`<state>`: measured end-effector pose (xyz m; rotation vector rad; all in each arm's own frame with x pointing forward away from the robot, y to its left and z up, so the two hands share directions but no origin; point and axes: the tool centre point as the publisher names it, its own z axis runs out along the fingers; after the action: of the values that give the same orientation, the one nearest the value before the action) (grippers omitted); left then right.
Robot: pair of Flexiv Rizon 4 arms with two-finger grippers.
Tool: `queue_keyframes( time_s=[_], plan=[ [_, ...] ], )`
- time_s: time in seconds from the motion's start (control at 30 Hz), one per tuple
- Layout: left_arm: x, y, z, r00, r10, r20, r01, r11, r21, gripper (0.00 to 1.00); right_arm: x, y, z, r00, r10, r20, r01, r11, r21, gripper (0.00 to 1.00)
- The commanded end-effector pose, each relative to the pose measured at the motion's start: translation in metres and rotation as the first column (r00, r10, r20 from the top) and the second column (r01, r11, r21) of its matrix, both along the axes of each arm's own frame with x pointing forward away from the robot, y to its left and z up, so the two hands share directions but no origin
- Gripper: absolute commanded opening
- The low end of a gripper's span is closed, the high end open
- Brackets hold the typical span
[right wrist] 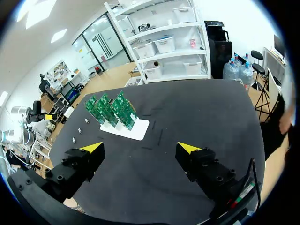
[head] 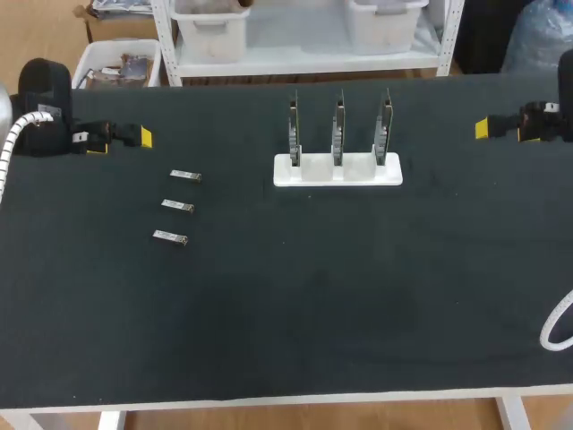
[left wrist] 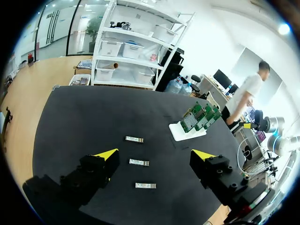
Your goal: Pick up the optical module with the left hand, and insert it into the network port with the right hand.
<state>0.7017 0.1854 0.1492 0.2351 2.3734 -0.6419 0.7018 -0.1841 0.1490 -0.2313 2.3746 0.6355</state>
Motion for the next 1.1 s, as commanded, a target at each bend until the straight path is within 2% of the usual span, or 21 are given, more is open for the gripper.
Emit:
queue_keyframes(
  time_s=[0.03, 0.57, 0.63, 0.77, 0.9, 1.03, 1.1],
  plan=[
    [-0.001, 0.000, 0.001, 1.000, 0.003, -0.003, -0.003, 1.000, 0.004, 1.00, -0.002, 0.000, 0.001, 1.000, -0.002, 0.000, 0.002, 1.000, -0.002, 1.00],
    [-0.001, 0.000, 0.001, 1.000, 0.003, -0.003, -0.003, 1.000, 0.004, 1.00, -0.002, 0.000, 0.001, 1.000, -0.002, 0.000, 0.002, 1.000, -0.002, 1.00],
    [0.001, 0.001, 0.001, 0.999, -0.018, 0.027, 0.018, 1.000, 0.010, 1.00, -0.002, 0.000, 0.001, 1.000, -0.002, 0.000, 0.002, 1.000, -0.002, 1.00],
    [0.010, 0.007, 0.001, 0.999, -0.042, 0.031, 0.040, 0.996, 0.075, 1.00, -0.002, 0.000, 0.001, 1.000, -0.002, 0.000, 0.002, 1.000, -0.002, 1.00],
    [0.020, 0.014, 0.000, 0.993, -0.103, 0.056, 0.091, 0.979, 0.180, 1.00, -0.002, 0.000, 0.001, 1.000, -0.002, 0.000, 0.002, 1.000, -0.002, 1.00],
    [0.034, 0.021, 0.001, 0.967, -0.240, 0.082, 0.207, 0.933, 0.293, 1.00, -0.002, 0.000, 0.001, 1.000, -0.002, 0.000, 0.002, 1.000, -0.002, 1.00],
    [0.043, 0.025, 0.003, 0.930, -0.358, 0.088, 0.310, 0.888, 0.340, 1.00, -0.002, 0.000, 0.001, 1.000, -0.002, 0.000, 0.002, 1.000, -0.002, 1.00]
  ],
)
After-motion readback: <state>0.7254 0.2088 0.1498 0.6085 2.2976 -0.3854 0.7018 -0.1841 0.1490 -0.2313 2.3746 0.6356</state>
